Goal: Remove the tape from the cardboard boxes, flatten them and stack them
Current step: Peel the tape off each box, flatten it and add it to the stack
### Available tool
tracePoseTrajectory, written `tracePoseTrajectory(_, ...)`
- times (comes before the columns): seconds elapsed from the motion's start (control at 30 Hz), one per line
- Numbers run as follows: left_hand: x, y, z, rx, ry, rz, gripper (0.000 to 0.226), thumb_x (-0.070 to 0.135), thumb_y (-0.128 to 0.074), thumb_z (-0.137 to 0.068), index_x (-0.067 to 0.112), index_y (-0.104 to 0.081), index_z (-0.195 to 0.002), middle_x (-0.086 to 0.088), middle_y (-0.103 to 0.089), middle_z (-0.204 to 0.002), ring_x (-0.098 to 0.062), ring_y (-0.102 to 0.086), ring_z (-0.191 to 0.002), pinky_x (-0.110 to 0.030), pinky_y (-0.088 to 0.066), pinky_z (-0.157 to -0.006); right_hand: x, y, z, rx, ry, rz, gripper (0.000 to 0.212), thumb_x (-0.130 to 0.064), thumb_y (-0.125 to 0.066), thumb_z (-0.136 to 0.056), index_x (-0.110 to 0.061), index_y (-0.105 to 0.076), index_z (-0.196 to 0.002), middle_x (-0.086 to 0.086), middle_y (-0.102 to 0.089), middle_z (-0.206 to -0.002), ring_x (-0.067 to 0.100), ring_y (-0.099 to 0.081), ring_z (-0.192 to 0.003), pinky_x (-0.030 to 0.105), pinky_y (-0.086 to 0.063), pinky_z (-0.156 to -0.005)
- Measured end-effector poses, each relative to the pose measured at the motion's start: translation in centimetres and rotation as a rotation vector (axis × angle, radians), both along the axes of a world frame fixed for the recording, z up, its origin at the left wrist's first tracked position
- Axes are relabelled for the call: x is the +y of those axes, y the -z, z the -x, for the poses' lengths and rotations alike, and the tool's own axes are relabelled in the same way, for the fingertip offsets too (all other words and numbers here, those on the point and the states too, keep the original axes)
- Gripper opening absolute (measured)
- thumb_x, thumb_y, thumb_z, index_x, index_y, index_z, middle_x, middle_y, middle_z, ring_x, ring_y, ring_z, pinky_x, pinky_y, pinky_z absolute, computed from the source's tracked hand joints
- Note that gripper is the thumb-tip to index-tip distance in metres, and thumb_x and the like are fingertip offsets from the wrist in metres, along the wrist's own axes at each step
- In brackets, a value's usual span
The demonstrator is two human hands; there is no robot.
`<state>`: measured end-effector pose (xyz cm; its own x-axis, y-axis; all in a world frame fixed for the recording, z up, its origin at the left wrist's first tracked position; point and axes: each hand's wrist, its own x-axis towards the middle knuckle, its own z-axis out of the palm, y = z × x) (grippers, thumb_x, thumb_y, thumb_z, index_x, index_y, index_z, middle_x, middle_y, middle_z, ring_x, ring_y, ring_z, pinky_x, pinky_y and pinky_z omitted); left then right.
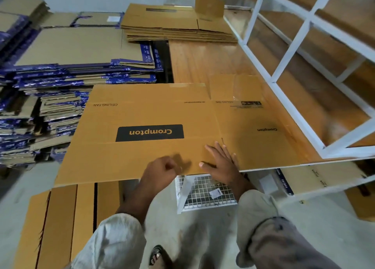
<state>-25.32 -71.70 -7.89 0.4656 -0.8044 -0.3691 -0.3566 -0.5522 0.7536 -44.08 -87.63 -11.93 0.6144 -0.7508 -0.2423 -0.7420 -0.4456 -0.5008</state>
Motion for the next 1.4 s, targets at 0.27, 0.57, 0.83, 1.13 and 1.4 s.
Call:
tracePoseTrajectory(0.27,5.9,4.1,1.6,0.909,-0.522,-0.01,0.073,0.065,-0.055,-0.089,0.013,-0.053,-0.141,-0.022,-0.063,-0.136,-0.047,-0.06,-0.124,-0.04,-0.054,-0.083,-2.1,-2.7,3.8,-0.534,0.321,-0.401,0.025,-0.029,-0.059,-0.104,-0.025,-0.069,-0.126,-0.009,-0.069,-0.127,0.009,-0.062,-0.121,0.035,-0.046,-0.11)
tracePoseTrajectory(0.57,2.9,1.4,-0.7,0.837,-1.014,0.555,0.013,0.014,-0.051,-0.106,0.021,-0.061,-0.108,-0.006,-0.067,-0.11,-0.02,-0.064,-0.093,-0.048,-0.058,-0.09,-0.5,-3.9,6.5,-0.712,0.924,-0.546,0.016,-0.018,-0.062,-0.102,-0.012,-0.066,-0.116,0.015,-0.072,-0.112,0.033,-0.071,-0.107,0.044,-0.061,-0.069)
tracePoseTrajectory(0.83,2.4,1.3,0.0,0.803,-1.089,0.655,0.036,0.005,-0.054,-0.103,0.024,-0.052,-0.134,-0.009,-0.066,-0.123,-0.025,-0.07,-0.098,-0.043,-0.063,-0.073,-2.1,-5.4,7.4,-0.896,1.252,-0.711,0.035,-0.025,-0.079,-0.089,-0.013,-0.063,-0.117,0.011,-0.058,-0.12,0.024,-0.06,-0.109,0.037,-0.062,-0.078)
tracePoseTrajectory(1.13,2.2,0.6,0.7,0.822,-1.112,0.682,0.027,0.008,-0.056,-0.104,0.024,-0.046,-0.124,-0.012,-0.064,-0.123,-0.028,-0.069,-0.107,-0.046,-0.059,-0.087,-1.9,-5.5,9.8,-1.023,1.123,-1.027,0.037,-0.028,-0.076,-0.092,-0.014,-0.063,-0.124,0.01,-0.059,-0.128,0.024,-0.061,-0.114,0.041,-0.058,-0.091)
tracePoseTrajectory(1.4,0.8,-2.4,-0.1,0.875,-1.08,0.842,0.054,0.012,-0.062,-0.1,0.025,-0.043,-0.149,-0.012,-0.063,-0.136,-0.026,-0.076,-0.099,-0.038,-0.063,-0.068,-2.5,-9.9,5.6,-1.18,0.895,-1.143,0.041,0.0,-0.073,-0.09,-0.007,-0.057,-0.127,0.018,-0.065,-0.124,0.034,-0.061,-0.118,0.037,-0.063,-0.074)
